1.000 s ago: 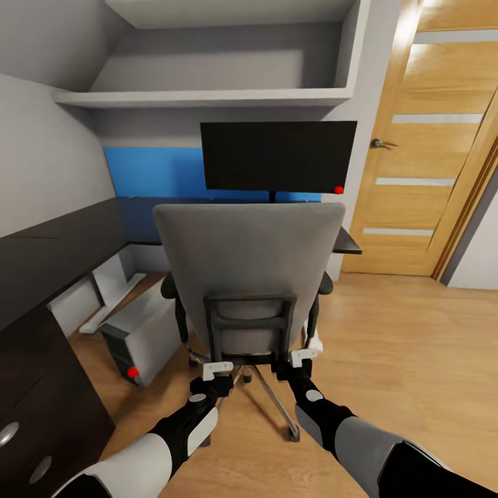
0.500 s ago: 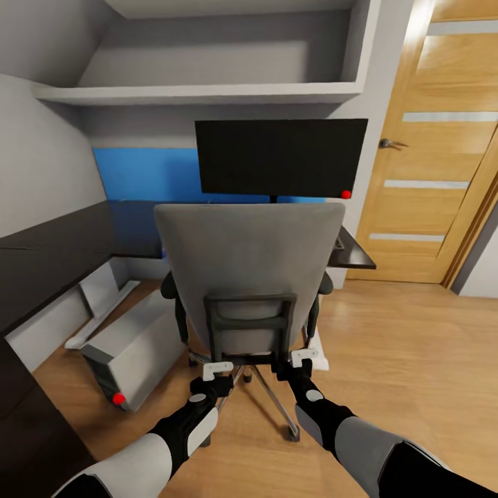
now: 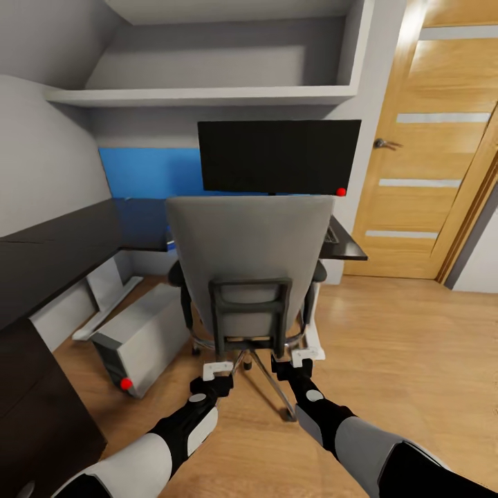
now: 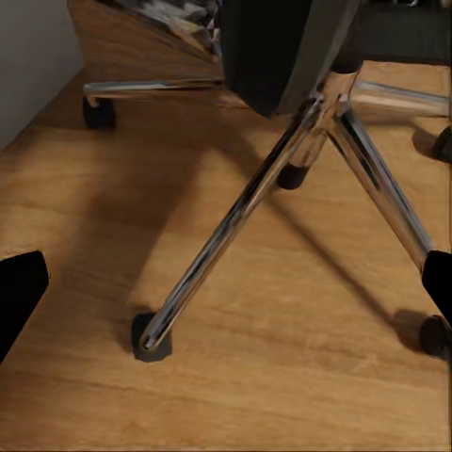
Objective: In the bedroom, organize the workspace by keeping the computer under the desk, ensuring the monitor is on the desk, placing the keyboard on the desk next to the monitor, placing the mouse on the desk next to the keyboard, moving the folder from the swivel chair onto the desk next to the mouse, stacking the notebook on top of the folder with the pen on top of the notebook, and positioning the swivel chair next to the desk.
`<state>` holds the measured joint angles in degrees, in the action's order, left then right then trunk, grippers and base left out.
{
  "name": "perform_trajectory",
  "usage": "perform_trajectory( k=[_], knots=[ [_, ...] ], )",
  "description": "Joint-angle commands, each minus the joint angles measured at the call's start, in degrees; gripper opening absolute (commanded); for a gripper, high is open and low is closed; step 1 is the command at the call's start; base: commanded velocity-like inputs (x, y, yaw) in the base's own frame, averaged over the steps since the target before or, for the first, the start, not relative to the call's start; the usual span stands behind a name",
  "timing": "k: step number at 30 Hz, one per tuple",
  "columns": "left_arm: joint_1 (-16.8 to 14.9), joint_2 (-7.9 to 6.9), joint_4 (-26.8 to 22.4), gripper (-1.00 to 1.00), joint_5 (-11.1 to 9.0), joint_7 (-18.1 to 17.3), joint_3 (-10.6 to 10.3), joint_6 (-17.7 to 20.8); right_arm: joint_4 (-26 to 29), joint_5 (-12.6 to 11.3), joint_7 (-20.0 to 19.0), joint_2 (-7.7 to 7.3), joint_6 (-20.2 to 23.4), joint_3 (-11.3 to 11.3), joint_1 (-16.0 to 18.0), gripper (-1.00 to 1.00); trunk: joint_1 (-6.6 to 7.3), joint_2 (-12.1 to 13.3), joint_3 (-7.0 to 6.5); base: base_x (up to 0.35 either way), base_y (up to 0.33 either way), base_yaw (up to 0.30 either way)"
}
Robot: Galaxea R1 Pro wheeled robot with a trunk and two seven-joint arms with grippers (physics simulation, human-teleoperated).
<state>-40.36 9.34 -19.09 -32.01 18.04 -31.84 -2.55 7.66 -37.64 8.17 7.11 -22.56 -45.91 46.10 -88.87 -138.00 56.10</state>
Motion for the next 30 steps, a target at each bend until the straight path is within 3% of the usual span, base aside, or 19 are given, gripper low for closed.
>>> perform_trajectory(
  k=[1,9,20,23,24,30],
  knots=[
    [-0.1,-0.02,0.0,1.0,-0.6,0.3,-0.5,-0.3,0.0,-0.2,0.4,0.01,-0.1,-0.5,0.0,1.0,0.05,0.0,0.05,-0.334,0.0,0.0],
    [-0.1,-0.02,0.0,1.0,-0.6,0.3,-0.4,-0.3,0.0,-0.2,0.4,0.0,-0.1,-0.5,0.0,1.0,0.05,0.0,0.05,-0.335,0.0,0.0],
    [0.0,-0.62,0.9,1.0,-1.2,0.5,-0.1,-0.2,-0.4,-0.3,0.3,-0.33,-0.1,-0.2,0.0,1.0,2.46,4.4,-1.92,-0.293,-0.041,0.0],
    [-0.1,-1.09,4.1,1.0,-1.6,0.5,-0.1,-0.2,-1.1,-0.5,0.3,-0.48,-0.1,-0.2,0.0,1.0,3.12,5.6,-2.46,-0.089,-0.008,0.0],
    [-0.1,-1.33,8.7,1.0,-2.9,0.4,0.0,-0.4,-2.7,-0.5,0.3,-0.56,-0.1,-0.2,-0.1,1.0,3.34,6.0,-2.64,-0.026,-0.002,0.0],
    [-0.1,-1.56,15.5,1.0,-6.1,0.4,0.1,-2.1,-7.3,-0.7,0.3,-1.06,-2.7,-0.2,-1.9,1.0,4.66,8.4,-3.72,-0.012,-0.001,0.0]
  ],
)
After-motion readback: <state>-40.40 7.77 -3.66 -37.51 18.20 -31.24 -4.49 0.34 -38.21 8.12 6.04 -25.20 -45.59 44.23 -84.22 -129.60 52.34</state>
